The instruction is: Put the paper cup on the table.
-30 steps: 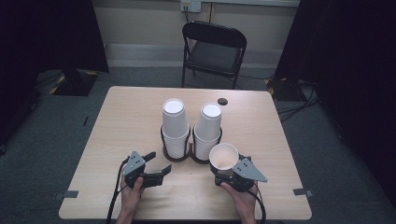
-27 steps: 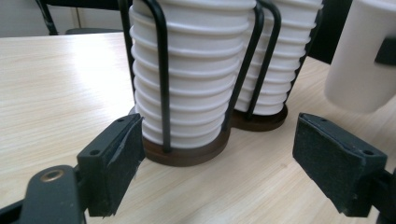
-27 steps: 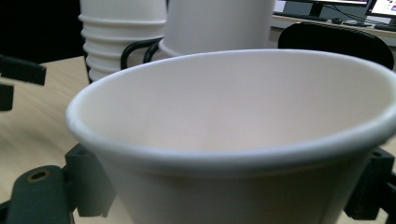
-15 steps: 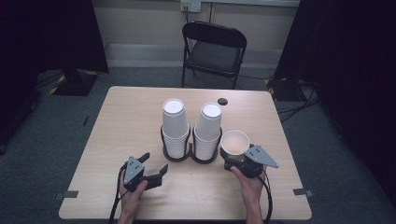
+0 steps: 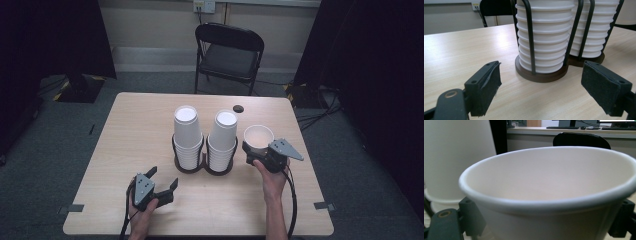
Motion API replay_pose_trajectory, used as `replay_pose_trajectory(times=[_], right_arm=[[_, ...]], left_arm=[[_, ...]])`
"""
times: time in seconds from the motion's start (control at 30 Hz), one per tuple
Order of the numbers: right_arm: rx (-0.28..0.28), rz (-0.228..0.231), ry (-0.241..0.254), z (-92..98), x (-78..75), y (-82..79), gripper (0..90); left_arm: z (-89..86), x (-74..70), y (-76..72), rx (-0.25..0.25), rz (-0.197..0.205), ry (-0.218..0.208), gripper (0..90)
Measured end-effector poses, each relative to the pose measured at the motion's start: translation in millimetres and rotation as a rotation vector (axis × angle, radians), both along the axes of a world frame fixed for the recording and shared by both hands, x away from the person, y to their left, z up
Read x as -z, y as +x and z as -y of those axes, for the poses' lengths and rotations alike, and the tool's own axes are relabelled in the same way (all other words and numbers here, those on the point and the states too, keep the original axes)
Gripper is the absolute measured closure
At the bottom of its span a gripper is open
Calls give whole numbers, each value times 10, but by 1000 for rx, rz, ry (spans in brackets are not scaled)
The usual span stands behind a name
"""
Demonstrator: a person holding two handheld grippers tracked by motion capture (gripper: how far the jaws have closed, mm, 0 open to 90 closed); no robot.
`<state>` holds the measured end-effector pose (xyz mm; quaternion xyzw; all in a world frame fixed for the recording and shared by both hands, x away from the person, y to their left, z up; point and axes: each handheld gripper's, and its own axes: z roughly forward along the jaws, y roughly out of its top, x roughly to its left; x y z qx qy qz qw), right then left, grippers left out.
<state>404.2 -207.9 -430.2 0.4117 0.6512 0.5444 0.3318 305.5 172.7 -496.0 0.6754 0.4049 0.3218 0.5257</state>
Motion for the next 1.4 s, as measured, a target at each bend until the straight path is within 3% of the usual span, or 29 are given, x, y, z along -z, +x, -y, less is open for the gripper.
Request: replay_pose_trajectory(times=[0.2, 0.3, 0.43, 0.53, 0.63, 0.83, 1.23, 1.4], right_arm=[[3, -40, -5, 0, 126, 270, 123], [0, -47, -18, -19, 165, 327, 123], [30, -22, -51, -52, 219, 427, 122], [22, -30, -36, -41, 273, 495, 123], [15, -59, -42, -27, 394, 577, 122], [27, -63, -8, -46, 485, 648, 120], [36, -92, -27, -50, 551, 644, 116], [28, -136, -41, -43, 515, 593, 114]], left_arm=[[-36, 5, -12, 18, 11, -31, 163], [-36, 5, -10, 16, 10, -32, 163], [-33, 4, -4, 9, 1, -32, 164], [-47, 6, -4, 11, -1, -52, 167], [-44, 7, -16, 13, 14, -40, 167], [-52, 8, -16, 17, 15, -48, 169], [-52, 10, -27, 23, 24, -50, 169], [-55, 9, -28, 19, 26, -49, 169]])
